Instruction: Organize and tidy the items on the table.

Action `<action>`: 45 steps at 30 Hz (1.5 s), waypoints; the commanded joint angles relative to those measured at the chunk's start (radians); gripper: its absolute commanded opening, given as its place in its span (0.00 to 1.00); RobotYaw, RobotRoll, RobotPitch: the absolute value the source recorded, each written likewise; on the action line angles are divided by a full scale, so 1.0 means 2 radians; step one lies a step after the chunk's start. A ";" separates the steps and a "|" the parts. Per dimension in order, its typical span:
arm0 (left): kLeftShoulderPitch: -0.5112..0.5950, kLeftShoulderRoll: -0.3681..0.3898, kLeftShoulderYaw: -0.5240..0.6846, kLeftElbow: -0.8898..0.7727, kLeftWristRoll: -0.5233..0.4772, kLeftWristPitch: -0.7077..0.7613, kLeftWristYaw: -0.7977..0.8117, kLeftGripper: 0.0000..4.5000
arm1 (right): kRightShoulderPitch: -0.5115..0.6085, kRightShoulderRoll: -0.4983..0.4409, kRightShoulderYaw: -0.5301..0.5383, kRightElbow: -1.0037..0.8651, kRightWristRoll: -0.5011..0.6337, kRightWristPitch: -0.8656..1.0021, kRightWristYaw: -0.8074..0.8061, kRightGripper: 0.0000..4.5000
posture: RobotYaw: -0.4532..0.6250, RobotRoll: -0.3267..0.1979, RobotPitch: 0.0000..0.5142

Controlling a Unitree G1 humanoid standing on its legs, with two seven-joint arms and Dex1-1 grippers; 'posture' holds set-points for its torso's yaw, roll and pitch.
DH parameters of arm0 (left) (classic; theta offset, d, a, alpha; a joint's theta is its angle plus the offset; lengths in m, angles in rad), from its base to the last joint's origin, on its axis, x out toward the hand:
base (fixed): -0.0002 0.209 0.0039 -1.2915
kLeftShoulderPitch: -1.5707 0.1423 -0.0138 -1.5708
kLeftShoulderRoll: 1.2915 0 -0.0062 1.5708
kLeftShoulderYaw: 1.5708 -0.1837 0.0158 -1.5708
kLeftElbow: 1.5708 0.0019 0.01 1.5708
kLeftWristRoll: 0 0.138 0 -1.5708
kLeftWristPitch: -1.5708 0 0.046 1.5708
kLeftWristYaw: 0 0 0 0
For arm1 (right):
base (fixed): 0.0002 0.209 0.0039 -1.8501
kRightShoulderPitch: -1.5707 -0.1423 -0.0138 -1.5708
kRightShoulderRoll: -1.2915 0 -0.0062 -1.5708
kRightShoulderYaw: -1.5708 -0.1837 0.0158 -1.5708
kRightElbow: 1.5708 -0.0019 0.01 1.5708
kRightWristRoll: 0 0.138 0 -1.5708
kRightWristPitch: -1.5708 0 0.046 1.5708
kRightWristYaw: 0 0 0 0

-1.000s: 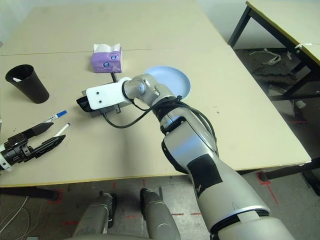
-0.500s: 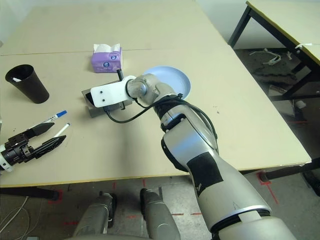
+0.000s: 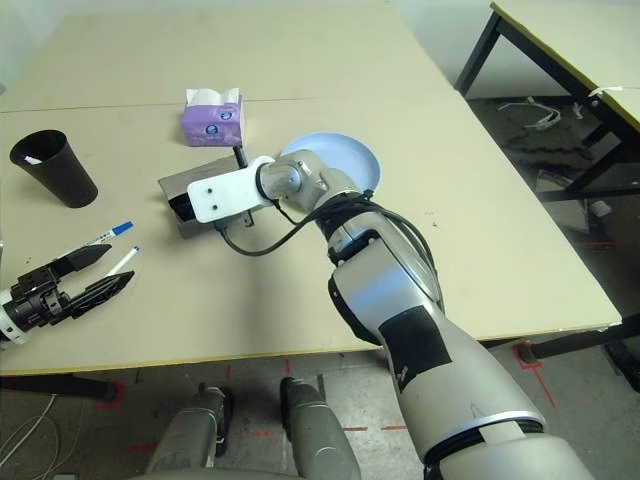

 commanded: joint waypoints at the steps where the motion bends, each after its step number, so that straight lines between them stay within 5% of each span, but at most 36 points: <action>1: 0.007 -0.003 0.000 -0.007 -0.002 0.000 -0.003 1.00 | -0.004 0.005 0.012 0.003 -0.011 -0.012 0.000 0.04 | 0.46 0.62 0.41; 23: 0.007 -0.005 -0.004 -0.008 -0.002 -0.002 -0.003 1.00 | -0.016 0.007 0.017 0.009 -0.025 -0.032 -0.018 0.04 | 0.45 0.62 0.40; 35: 0.011 -0.005 -0.005 -0.020 -0.005 0.000 -0.002 1.00 | 0.002 0.008 0.036 0.021 -0.060 0.005 -0.094 0.04 | 0.46 0.62 0.41; 45: 0.006 -0.006 -0.010 -0.015 0.001 -0.005 -0.003 1.00 | 0.019 0.000 -0.001 0.021 -0.001 -0.023 0.032 0.04 | 0.45 0.62 0.41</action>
